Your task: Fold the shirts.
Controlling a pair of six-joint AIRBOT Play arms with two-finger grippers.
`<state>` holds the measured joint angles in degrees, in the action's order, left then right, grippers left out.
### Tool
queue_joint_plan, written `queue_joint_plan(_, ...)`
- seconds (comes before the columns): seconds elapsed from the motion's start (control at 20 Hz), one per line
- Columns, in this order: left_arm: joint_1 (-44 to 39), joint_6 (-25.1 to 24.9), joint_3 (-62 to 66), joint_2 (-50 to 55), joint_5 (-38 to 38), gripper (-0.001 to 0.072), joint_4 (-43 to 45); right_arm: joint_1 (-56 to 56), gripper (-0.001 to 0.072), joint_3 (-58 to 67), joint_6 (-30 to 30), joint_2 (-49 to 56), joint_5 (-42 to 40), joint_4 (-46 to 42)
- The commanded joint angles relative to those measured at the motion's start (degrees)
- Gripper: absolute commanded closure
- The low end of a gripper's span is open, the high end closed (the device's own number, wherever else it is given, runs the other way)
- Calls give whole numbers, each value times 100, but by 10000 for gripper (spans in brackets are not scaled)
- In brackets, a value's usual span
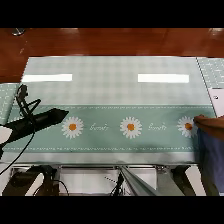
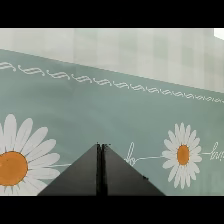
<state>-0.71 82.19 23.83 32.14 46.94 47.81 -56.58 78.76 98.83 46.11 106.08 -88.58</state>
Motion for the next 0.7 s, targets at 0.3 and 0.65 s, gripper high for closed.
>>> queue_joint_plan(0.3,4,-225,61,4,-651,681,-236,-1010,82,-1486,-24,-868,-612,-723)
queue_joint_plan(0.65,15,-809,3716,1884,-466,683,-238,-74,686,109,-542,782,-1856,4183)
